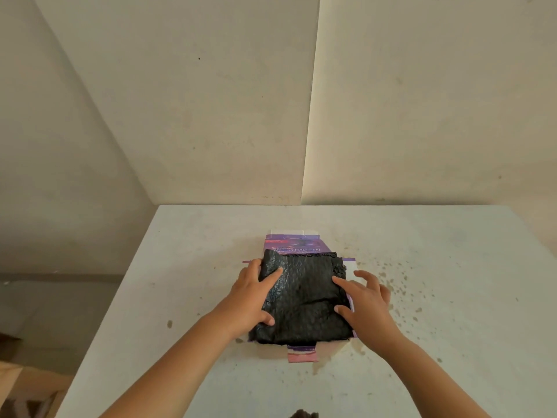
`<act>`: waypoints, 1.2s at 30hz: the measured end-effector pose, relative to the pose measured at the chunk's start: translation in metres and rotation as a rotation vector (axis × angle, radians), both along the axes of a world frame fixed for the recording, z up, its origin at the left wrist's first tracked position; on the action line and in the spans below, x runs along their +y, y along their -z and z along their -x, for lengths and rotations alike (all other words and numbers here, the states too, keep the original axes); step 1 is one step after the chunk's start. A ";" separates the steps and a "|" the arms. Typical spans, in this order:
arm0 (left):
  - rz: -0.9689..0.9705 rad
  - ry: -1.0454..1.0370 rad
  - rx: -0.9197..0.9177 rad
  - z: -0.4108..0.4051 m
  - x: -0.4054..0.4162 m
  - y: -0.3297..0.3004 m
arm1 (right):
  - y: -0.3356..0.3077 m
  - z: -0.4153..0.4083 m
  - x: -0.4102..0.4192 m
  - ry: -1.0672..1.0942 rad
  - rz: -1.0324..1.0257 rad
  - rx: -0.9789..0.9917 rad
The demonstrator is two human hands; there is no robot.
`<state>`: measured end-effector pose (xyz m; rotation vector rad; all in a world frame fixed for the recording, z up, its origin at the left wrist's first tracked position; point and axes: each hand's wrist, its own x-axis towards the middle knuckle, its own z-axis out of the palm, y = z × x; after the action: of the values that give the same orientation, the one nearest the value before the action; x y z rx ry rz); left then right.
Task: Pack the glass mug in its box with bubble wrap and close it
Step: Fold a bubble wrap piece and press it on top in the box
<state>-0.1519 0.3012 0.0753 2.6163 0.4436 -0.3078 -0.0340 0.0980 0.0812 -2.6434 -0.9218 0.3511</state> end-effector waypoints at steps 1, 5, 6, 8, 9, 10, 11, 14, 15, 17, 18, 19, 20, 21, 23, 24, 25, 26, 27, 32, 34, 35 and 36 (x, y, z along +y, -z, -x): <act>-0.066 0.020 -0.002 0.000 0.000 0.000 | 0.004 0.000 0.000 0.000 0.017 -0.012; -0.186 0.050 -0.029 0.004 0.004 0.003 | 0.011 -0.002 0.000 -0.004 0.078 -0.060; -0.187 0.052 -0.028 0.006 0.007 0.005 | 0.011 -0.003 0.000 -0.017 0.097 -0.073; -0.204 0.065 -0.002 0.009 0.011 0.008 | 0.011 -0.004 0.001 -0.048 0.134 -0.087; -0.217 0.074 0.016 0.011 0.013 0.008 | 0.010 -0.005 0.002 -0.062 0.148 -0.091; -0.234 0.085 0.032 0.012 0.015 0.009 | 0.009 -0.005 0.002 -0.073 0.159 -0.096; -0.258 0.104 0.046 0.012 0.017 0.009 | 0.008 -0.004 0.002 -0.083 0.167 -0.103; -0.335 0.186 0.047 0.012 0.022 0.013 | 0.005 -0.003 -0.001 -0.118 0.172 -0.150; -0.342 0.205 0.037 0.012 0.022 0.015 | 0.005 -0.003 -0.001 -0.157 0.162 -0.162; -0.330 0.235 0.018 0.010 0.022 0.017 | 0.002 -0.006 0.000 -0.271 0.149 -0.156; -0.322 0.255 0.012 0.008 0.022 0.017 | -0.001 -0.007 0.001 -0.326 0.163 -0.137; -0.317 0.275 0.004 0.006 0.021 0.015 | -0.003 -0.009 0.003 -0.377 0.188 -0.119; -0.311 0.298 -0.004 0.004 0.020 0.014 | -0.006 -0.012 0.005 -0.429 0.226 -0.115; -0.300 0.321 -0.003 0.003 0.019 0.011 | -0.007 -0.015 0.007 -0.480 0.273 -0.126; -0.252 0.352 0.032 0.001 0.017 0.004 | -0.010 -0.024 0.011 -0.560 0.379 -0.168; -0.232 0.360 0.052 0.000 0.016 0.002 | -0.010 -0.028 0.012 -0.585 0.429 -0.182; -0.226 0.366 0.071 -0.001 0.016 0.001 | -0.010 -0.033 0.013 -0.603 0.469 -0.188; -0.230 0.372 0.087 -0.002 0.016 0.001 | -0.009 -0.037 0.015 -0.617 0.502 -0.189; -0.238 0.377 0.104 -0.003 0.016 0.002 | -0.008 -0.040 0.016 -0.627 0.527 -0.189; -0.318 0.414 0.195 -0.013 0.014 0.006 | 0.001 -0.044 0.023 -0.665 0.609 -0.240; -0.359 0.434 0.214 -0.018 0.013 0.006 | 0.005 -0.044 0.026 -0.675 0.635 -0.297; -0.379 0.444 0.222 -0.020 0.012 0.005 | 0.007 -0.044 0.028 -0.679 0.649 -0.323; -0.396 0.455 0.228 -0.022 0.011 0.006 | 0.009 -0.044 0.029 -0.682 0.663 -0.344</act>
<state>-0.1301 0.3123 0.0695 3.0693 -0.0376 -0.7380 0.0105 0.1272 0.0724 -2.9118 -2.1491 0.4117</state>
